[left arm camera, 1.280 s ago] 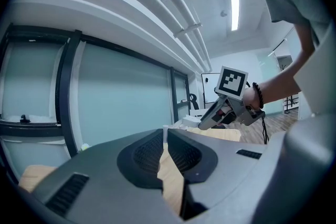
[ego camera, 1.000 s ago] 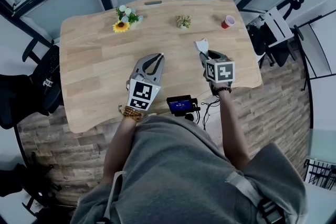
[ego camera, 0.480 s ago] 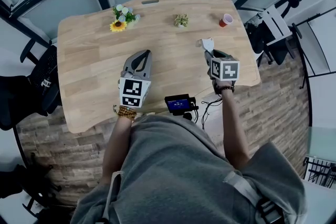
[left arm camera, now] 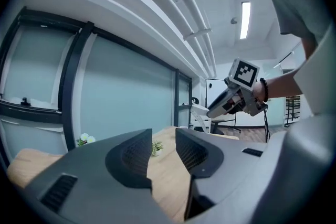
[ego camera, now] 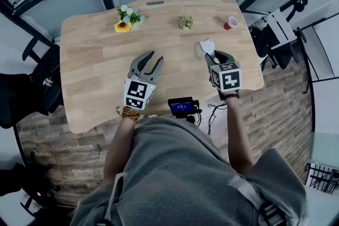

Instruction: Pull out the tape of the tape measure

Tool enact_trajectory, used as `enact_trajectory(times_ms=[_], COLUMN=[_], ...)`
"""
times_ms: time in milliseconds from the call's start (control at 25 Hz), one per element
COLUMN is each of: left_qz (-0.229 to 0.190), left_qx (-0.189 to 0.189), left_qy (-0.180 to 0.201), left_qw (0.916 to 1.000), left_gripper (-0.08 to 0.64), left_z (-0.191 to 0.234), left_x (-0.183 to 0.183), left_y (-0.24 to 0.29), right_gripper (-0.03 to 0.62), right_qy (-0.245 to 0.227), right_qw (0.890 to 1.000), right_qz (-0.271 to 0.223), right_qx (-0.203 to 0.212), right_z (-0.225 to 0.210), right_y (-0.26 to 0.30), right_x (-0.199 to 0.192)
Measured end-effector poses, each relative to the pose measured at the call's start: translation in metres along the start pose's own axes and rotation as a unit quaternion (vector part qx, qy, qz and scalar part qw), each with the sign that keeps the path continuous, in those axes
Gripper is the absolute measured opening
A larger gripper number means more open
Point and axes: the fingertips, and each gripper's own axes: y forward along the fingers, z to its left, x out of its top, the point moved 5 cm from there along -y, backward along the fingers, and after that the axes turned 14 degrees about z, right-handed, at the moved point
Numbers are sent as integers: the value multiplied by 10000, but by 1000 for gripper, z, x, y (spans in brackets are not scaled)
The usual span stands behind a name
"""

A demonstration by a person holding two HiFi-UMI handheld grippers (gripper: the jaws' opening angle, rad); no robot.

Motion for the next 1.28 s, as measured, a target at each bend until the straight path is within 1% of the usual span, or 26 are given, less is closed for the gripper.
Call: enact_trajectory(times_ms=[80, 160, 320, 440, 560, 640, 760, 960, 1000, 1080, 1120, 1200, 1280], left_qz=[-11, -25, 4, 47, -23, -128, -263, -654, -709, -822, -858, -849, -744], left_qx=[-180, -301, -337, -303, -281, -207, -54, 146, 178, 214, 215, 209, 217], left_qy=[181, 411, 774, 898, 907, 928, 872, 841, 850, 854, 855, 923, 1122], left_qw=[9997, 9987, 9964, 9955, 9955, 9954, 9958, 9942, 9937, 9927, 9924, 9919, 9907], left_gripper=[152, 170, 193, 207, 209, 207, 207, 184, 174, 122, 107, 107, 113], left_z=[-10, -19, -31, -33, -32, -32, -27, -20, -19, -19, -20, -22, -26], left_x=[2, 4, 6, 6, 9, 13, 17, 27, 28, 30, 31, 32, 29], left_y=[3, 6, 9, 10, 7, 4, -1, -15, -17, -19, -20, -18, -14], right_gripper=[130, 130, 132, 132, 132, 131, 132, 132, 132, 132, 132, 132, 132], right_qy=[-303, -471, -713, -889, -1094, -1211, -1223, -1145, -1144, -1133, -1124, -1116, -1117], right_qw=[9994, 9983, 9947, 9906, 9860, 9841, 9832, 9862, 9868, 9876, 9878, 9880, 9879], right_qz=[-153, -328, -687, -921, -1083, -1111, -1125, -1008, -966, -911, -893, -884, -904], right_qx=[10, 61, 264, 477, 648, 671, 755, 644, 623, 601, 598, 598, 580], right_z=[13, 25, 54, 78, 101, 109, 111, 105, 103, 100, 99, 99, 99], right_y=[-12, -25, -50, -67, -79, -82, -81, -73, -71, -68, -67, -68, -70], right_x=[12, 25, 47, 61, 72, 74, 77, 75, 73, 70, 69, 69, 70])
